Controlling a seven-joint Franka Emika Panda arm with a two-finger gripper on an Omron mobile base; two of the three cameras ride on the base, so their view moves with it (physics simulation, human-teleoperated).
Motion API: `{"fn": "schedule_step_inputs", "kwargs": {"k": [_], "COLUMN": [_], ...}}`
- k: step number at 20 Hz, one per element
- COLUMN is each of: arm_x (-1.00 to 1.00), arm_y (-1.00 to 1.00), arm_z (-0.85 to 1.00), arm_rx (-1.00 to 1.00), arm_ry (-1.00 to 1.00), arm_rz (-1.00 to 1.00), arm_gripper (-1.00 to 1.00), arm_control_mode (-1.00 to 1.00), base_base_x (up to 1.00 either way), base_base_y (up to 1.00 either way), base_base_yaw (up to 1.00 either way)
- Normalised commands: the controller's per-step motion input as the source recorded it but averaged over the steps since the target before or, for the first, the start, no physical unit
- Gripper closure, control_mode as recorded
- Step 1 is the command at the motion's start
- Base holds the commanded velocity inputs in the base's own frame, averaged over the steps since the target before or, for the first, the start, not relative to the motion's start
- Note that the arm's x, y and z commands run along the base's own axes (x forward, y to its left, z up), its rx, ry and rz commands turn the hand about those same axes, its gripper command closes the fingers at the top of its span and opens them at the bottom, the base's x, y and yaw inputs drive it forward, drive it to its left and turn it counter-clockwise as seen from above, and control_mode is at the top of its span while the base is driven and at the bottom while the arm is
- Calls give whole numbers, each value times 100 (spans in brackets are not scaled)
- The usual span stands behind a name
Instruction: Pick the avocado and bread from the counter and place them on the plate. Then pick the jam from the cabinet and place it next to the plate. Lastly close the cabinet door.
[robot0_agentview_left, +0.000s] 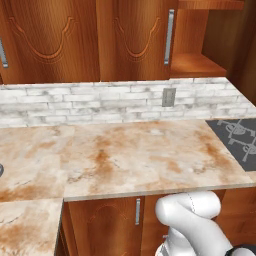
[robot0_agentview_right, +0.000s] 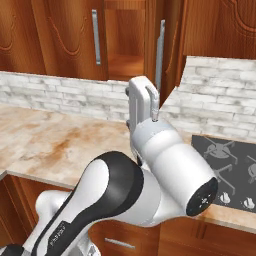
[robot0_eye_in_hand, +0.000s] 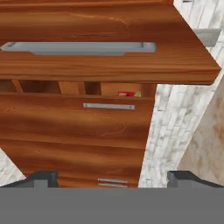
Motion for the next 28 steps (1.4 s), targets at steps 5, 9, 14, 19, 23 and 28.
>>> {"fn": "schedule_step_inputs", "kwargs": {"k": [5,9,14,19,23,28], "arm_x": [30,33,34,29,33,39], "arm_y": [-13,-19,-11,-21,-21,-13], "arm_z": [0,0,0,-1,-6,-7], "arm_rx": [-4,-7,-6,-1,0,0], "arm_ry": [-1,0,0,0,0,0], "arm_rz": [3,0,0,-1,-3,-7], "arm_gripper": [-100,-100,-100,-100,-100,-100], "arm_control_mode": [-100,-100,-100,-100,-100,-100], "base_base_x": [0,0,0,0,0,0], "base_base_y": [0,0,0,0,0,0], "base_base_yaw": [0,0,0,0,0,0]}}
